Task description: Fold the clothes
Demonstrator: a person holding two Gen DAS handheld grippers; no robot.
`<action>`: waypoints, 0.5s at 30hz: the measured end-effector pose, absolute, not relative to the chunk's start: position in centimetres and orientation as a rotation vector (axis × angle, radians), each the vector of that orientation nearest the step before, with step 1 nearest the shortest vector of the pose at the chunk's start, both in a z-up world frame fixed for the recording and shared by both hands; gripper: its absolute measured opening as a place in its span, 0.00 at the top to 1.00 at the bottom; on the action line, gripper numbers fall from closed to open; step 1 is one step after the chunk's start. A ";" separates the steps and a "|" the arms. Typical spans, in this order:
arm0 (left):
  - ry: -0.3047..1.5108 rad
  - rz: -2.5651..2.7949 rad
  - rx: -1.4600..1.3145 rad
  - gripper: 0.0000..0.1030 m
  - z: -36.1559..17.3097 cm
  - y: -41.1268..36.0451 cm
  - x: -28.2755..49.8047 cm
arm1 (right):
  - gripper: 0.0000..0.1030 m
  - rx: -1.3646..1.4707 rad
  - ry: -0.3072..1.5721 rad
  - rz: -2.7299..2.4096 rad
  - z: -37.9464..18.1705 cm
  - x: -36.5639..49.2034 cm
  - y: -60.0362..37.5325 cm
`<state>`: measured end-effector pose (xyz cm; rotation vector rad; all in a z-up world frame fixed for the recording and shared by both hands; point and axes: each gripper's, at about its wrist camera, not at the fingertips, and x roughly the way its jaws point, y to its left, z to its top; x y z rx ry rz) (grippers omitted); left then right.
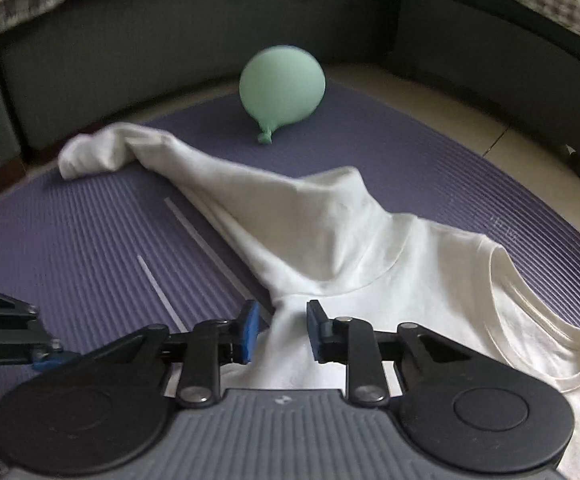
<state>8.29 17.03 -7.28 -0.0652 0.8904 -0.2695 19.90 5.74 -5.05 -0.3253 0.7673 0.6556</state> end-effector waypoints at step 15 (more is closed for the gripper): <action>1.004 -0.207 -0.039 0.97 -6.7 17.3 8.3 | 0.95 0.011 0.772 0.674 -5.9 21.1 4.2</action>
